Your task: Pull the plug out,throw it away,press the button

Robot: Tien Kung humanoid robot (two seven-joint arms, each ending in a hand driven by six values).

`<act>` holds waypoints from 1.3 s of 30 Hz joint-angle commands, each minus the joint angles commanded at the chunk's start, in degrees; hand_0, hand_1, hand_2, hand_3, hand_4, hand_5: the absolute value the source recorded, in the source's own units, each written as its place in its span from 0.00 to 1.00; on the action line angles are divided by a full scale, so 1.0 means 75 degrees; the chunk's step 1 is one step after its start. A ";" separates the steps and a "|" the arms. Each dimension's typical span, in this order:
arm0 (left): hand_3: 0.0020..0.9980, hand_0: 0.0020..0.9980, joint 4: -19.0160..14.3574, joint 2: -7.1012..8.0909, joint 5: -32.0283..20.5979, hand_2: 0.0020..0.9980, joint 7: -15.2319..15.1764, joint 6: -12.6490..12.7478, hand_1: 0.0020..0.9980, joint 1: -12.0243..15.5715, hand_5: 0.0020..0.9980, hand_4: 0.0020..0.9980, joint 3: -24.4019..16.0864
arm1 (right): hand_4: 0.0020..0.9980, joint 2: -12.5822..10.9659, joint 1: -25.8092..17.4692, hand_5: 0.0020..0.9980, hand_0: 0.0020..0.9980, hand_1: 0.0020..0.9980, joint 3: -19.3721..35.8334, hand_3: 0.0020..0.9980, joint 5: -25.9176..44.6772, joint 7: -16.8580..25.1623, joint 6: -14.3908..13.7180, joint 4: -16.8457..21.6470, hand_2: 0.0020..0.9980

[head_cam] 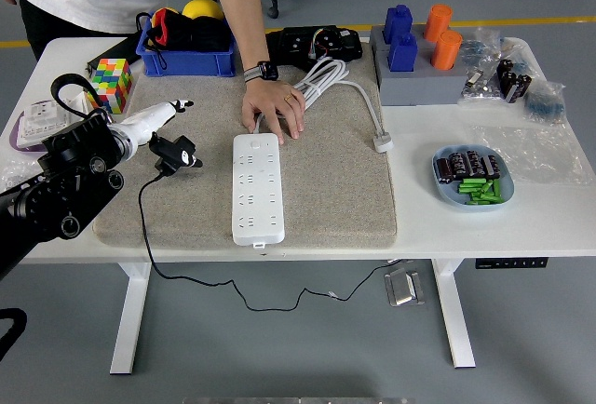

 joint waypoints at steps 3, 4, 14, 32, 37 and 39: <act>1.00 0.92 -0.0313 0.0040 0.0030 1.00 -0.0113 0.0167 1.00 -0.0015 0.44 1.00 -0.0091 | 0.89 -0.0004 -0.0003 0.66 0.77 0.73 0.0004 0.71 -0.0003 0.0001 -0.0003 -0.0001 0.72; 1.00 0.92 -0.0373 0.0049 0.0030 1.00 -0.0145 0.0206 1.00 -0.0020 0.44 1.00 -0.0105 | 0.89 -0.0005 -0.0002 0.66 0.77 0.73 0.0004 0.71 -0.0002 0.0001 -0.0004 0.0000 0.72; 0.96 0.82 -0.1419 0.0012 -0.0082 0.85 -0.0342 0.0400 0.85 -0.0183 0.33 1.00 -0.0124 | 0.89 0.0012 0.0019 0.66 0.77 0.73 0.0040 0.71 -0.0003 0.0002 0.0001 -0.0002 0.72; 0.67 0.03 -0.0705 -0.0752 -0.0856 0.14 0.0586 -0.0179 0.05 -0.0799 0.00 0.22 0.1034 | 0.89 -0.0012 0.0057 0.66 0.77 0.73 0.0014 0.71 0.0012 0.0002 -0.0003 -0.0021 0.72; 0.67 0.03 -0.0561 -0.0859 -0.1242 0.14 0.0853 -0.0333 0.05 -0.0871 0.00 0.22 0.1165 | 0.89 -0.0018 0.0066 0.66 0.77 0.73 -0.0012 0.71 0.0014 0.0000 0.0004 -0.0020 0.72; 0.67 0.04 -0.0508 -0.0887 -0.1323 0.15 0.0893 -0.0358 0.03 -0.0896 0.00 0.15 0.1219 | 0.89 -0.0026 0.0074 0.66 0.77 0.73 -0.0029 0.71 0.0023 0.0002 0.0003 -0.0014 0.72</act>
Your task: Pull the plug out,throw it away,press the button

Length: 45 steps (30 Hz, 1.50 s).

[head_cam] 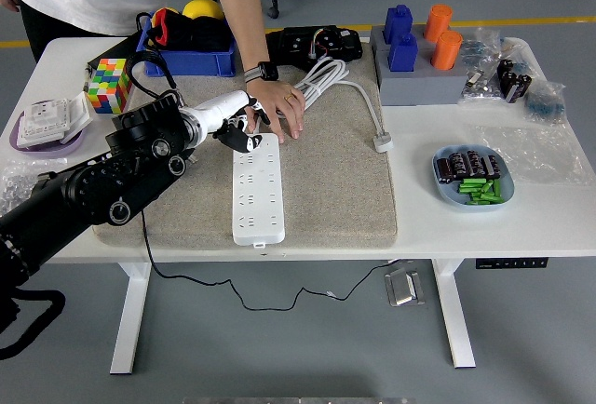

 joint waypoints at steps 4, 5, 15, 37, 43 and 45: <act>0.67 0.04 0.0196 -0.0089 -0.0237 0.15 0.0193 -0.0095 0.03 -0.0062 0.00 0.15 0.0147 | 0.89 -0.0030 0.0020 0.66 0.77 0.73 -0.0047 0.71 0.0012 0.0002 -0.0001 0.0006 0.72; 0.71 0.04 0.0265 -0.0121 -0.0350 0.15 0.0328 -0.0169 0.02 -0.0079 0.00 0.12 0.0193 | 0.89 -0.0037 0.0021 0.66 0.77 0.73 -0.0056 0.71 0.0011 0.0001 0.0000 0.0002 0.72; 0.75 0.04 0.0548 -0.0252 -0.0693 0.15 0.0686 -0.0311 0.02 -0.0123 0.00 0.07 0.0430 | 0.89 -0.0072 0.0015 0.66 0.77 0.73 -0.0115 0.71 0.0013 -0.0001 0.0003 -0.0015 0.72; 0.73 0.05 0.0897 -0.0293 -0.0795 0.15 0.0720 -0.0318 0.01 -0.0229 0.00 0.05 0.0665 | 0.89 -0.0083 0.0017 0.66 0.77 0.73 -0.0159 0.71 0.0021 0.0004 0.0006 -0.0004 0.72; 0.73 0.05 0.0910 -0.0280 -0.0836 0.15 0.0734 -0.0335 0.01 -0.0269 0.00 0.04 0.0848 | 0.89 -0.0080 0.0018 0.66 0.77 0.73 -0.0148 0.71 0.0013 0.0006 0.0004 -0.0004 0.72; 0.73 0.05 0.0897 -0.0273 -0.0866 0.15 0.0739 -0.0341 0.01 -0.0283 0.00 0.04 0.0917 | 0.89 -0.0074 0.0014 0.66 0.77 0.73 -0.0131 0.71 0.0007 0.0005 0.0005 -0.0010 0.72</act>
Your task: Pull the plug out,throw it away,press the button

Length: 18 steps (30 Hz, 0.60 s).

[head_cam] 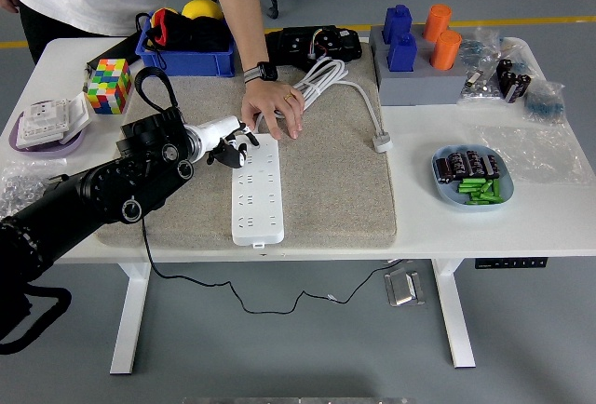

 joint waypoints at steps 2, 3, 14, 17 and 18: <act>0.72 0.05 0.0006 -0.0003 -0.0002 0.15 -0.0004 0.0005 0.01 0.0008 0.00 0.04 0.0022 | 0.89 0.0004 -0.0002 0.66 0.77 0.73 0.0012 0.71 -0.0010 -0.0001 0.0001 -0.0004 0.72; 0.72 0.05 0.0013 -0.0005 0.0002 0.15 -0.0001 0.0004 0.01 0.0017 0.00 0.04 0.0019 | 0.89 0.0007 -0.0002 0.66 0.77 0.73 0.0023 0.71 -0.0009 0.0000 -0.0001 -0.0004 0.72; 0.72 0.05 -0.0218 0.0060 0.0351 0.15 -0.0128 0.0051 0.01 0.0169 0.00 0.04 -0.0622 | 0.89 0.0029 0.0016 0.66 0.77 0.73 0.0054 0.71 -0.0011 0.0006 0.0000 0.0010 0.72; 0.72 0.05 -0.0649 0.0055 0.0916 0.15 -0.0062 0.0006 0.01 0.0578 0.00 0.04 -0.1547 | 0.89 0.0044 0.0008 0.66 0.77 0.73 0.0073 0.71 -0.0033 0.0004 0.0000 -0.0001 0.72; 0.72 0.05 -0.0829 0.0052 0.1124 0.15 -0.0067 0.0004 0.01 0.0751 0.00 0.04 -0.1844 | 0.89 0.0053 0.0003 0.66 0.77 0.73 0.0083 0.71 -0.0036 0.0004 -0.0002 -0.0004 0.72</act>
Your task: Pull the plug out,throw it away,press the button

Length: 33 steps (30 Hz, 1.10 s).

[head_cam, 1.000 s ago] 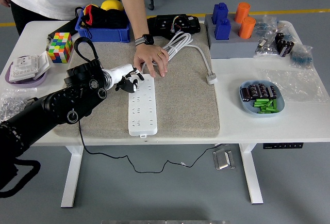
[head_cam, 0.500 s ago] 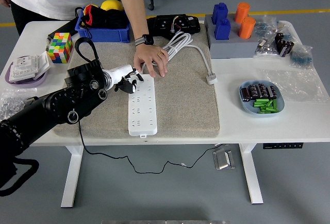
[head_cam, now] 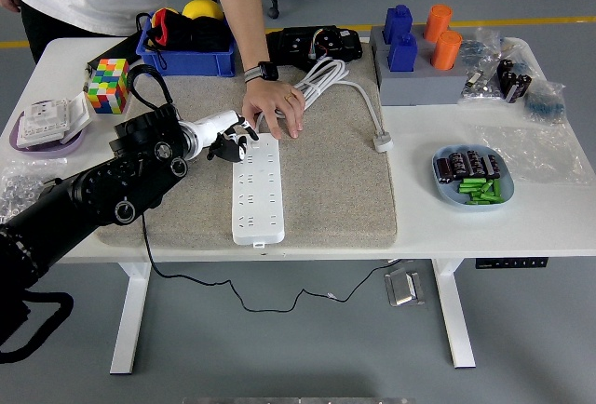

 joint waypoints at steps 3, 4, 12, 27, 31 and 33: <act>0.72 0.05 -0.0405 0.0055 0.0387 0.15 -0.0020 -0.0001 0.01 0.0308 0.00 0.04 -0.0929 | 0.89 0.0014 -0.0014 0.66 0.77 0.73 0.0009 0.71 -0.0016 -0.0004 0.0006 -0.0014 0.72; 0.72 0.05 -0.0570 0.0109 0.0485 0.15 -0.0037 0.0005 0.01 0.0400 0.00 0.04 -0.1227 | 0.89 0.0014 -0.0015 0.66 0.77 0.73 0.0016 0.71 -0.0018 -0.0004 0.0005 -0.0011 0.72; 0.71 0.05 -0.1853 0.0382 0.1667 0.16 -0.0984 0.0659 0.05 0.1348 0.00 0.26 -0.3725 | 0.89 -0.0016 0.0058 0.66 0.77 0.73 0.0009 0.71 -0.0008 0.0003 0.0006 0.0023 0.72; 0.91 0.92 -0.2603 0.0751 0.2228 0.94 -0.1764 0.1234 0.97 0.2708 0.38 0.85 -0.5655 | 0.89 -0.0033 0.0095 0.66 0.77 0.73 0.0042 0.71 -0.0031 0.0006 0.0005 0.0019 0.72; 0.91 0.92 -0.2715 0.0743 0.2291 0.94 -0.1945 0.1376 0.97 0.2957 0.38 0.85 -0.5997 | 0.89 -0.0029 0.0096 0.66 0.77 0.73 0.0030 0.71 -0.0032 0.0006 0.0002 0.0021 0.72; 0.94 0.98 -0.2716 0.0749 0.2326 0.97 -0.1945 0.1347 1.00 0.3004 0.46 0.87 -0.6068 | 0.89 -0.0025 0.0098 0.66 0.77 0.73 0.0029 0.71 -0.0030 0.0006 0.0003 0.0021 0.72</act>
